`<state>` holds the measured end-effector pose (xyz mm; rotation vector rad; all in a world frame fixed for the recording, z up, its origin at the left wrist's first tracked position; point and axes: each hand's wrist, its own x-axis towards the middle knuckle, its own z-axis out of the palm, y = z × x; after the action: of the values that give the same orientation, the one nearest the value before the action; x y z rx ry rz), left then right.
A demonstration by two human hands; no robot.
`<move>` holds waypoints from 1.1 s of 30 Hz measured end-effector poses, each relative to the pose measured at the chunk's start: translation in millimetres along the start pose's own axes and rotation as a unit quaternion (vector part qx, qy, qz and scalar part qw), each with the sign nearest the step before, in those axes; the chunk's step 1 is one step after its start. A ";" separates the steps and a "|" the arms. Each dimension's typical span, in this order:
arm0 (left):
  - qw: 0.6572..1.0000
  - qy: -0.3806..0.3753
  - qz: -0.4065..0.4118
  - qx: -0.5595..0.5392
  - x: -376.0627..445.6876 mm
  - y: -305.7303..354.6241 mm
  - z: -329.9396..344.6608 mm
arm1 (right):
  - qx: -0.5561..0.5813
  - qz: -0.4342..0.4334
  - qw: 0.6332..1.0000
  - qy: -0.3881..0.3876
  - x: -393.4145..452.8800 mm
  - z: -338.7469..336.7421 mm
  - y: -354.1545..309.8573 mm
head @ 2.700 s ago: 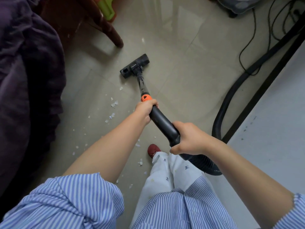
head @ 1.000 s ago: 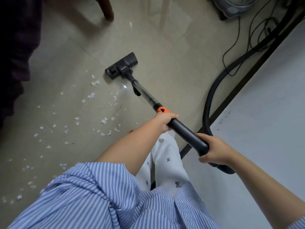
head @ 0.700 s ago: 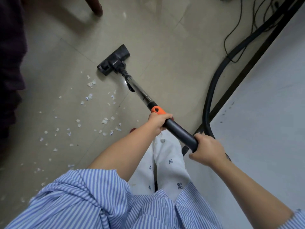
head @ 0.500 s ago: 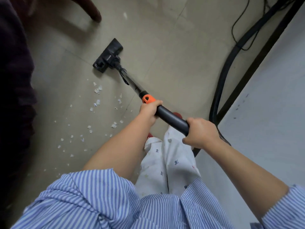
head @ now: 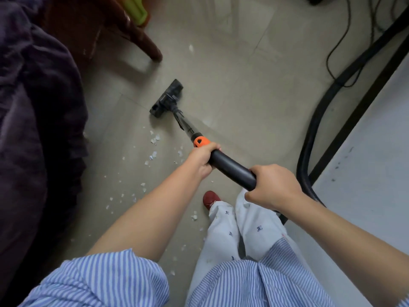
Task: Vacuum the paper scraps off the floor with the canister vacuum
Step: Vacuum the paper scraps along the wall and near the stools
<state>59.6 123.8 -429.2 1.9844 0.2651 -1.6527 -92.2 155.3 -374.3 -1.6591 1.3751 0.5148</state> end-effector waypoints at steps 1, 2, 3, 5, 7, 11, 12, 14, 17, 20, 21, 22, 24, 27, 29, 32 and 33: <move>1.000 0.000 0.006 -0.008 -3.3 1.4 -1.0 | -0.006 -0.002 1.000 0.000 -3.4 -4.0 -1.7; 1.000 0.002 0.015 -0.013 -6.4 4.7 -2.5 | -0.011 -0.003 1.000 0.001 -5.8 -9.0 -5.1; 0.999 0.006 0.025 -0.019 -8.8 9.8 -5.8 | -0.016 -0.008 1.000 0.002 -7.4 -14.5 -10.7; 0.999 0.012 0.042 -0.030 -14.4 26.7 -19.4 | -0.022 -0.026 0.999 0.008 -6.9 -24.5 -30.6; 0.998 0.018 0.055 -0.038 -14.8 46.4 -32.1 | -0.023 -0.045 0.999 0.017 0.7 -31.8 -52.1; 0.995 0.036 0.081 -0.050 2.3 88.2 -60.0 | -0.019 -0.058 0.998 0.027 31.5 -40.7 -99.1; 0.995 0.038 0.082 -0.052 9.7 98.4 -66.4 | -0.021 -0.056 0.998 0.029 41.5 -41.1 -110.3; 0.994 0.042 0.082 -0.058 22.4 112.6 -76.6 | -0.023 -0.052 0.998 0.034 57.0 -41.9 -126.9; 0.995 0.039 0.070 -0.059 38.7 130.6 -93.2 | -0.018 -0.040 0.998 0.033 76.7 -39.4 -151.8; 0.996 0.030 0.057 -0.058 50.8 143.5 -105.8 | -0.020 -0.028 0.999 0.033 90.3 -36.5 -171.1; 0.996 0.026 0.054 -0.060 52.9 146.3 -107.2 | -0.020 -0.022 0.999 0.034 93.0 -35.8 -173.6; 0.997 0.021 0.051 -0.061 55.2 148.4 -108.3 | -0.019 -0.016 0.999 0.033 95.7 -34.7 -175.6; 0.997 0.009 0.041 -0.057 58.5 151.2 -110.2 | -0.022 -0.003 0.999 0.031 99.2 -33.7 -178.6; 0.998 -0.012 0.027 -0.048 57.1 151.3 -108.6 | -0.022 0.010 0.999 0.029 96.6 -35.7 -176.1; 0.998 -0.026 0.020 -0.046 53.5 149.6 -108.1 | -0.030 0.015 0.999 0.029 91.6 -37.6 -174.5; 0.998 -0.044 0.012 -0.033 43.4 142.9 -100.7 | -0.032 0.023 0.999 0.026 78.4 -42.8 -169.0; 0.998 -0.047 0.010 -0.029 39.6 139.1 -97.1 | -0.034 0.024 0.999 0.023 73.0 -45.6 -166.6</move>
<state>217.3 50.5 -418.6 1.8556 0.2551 -1.7000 74.5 74.1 -346.2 -1.7056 1.4482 0.5605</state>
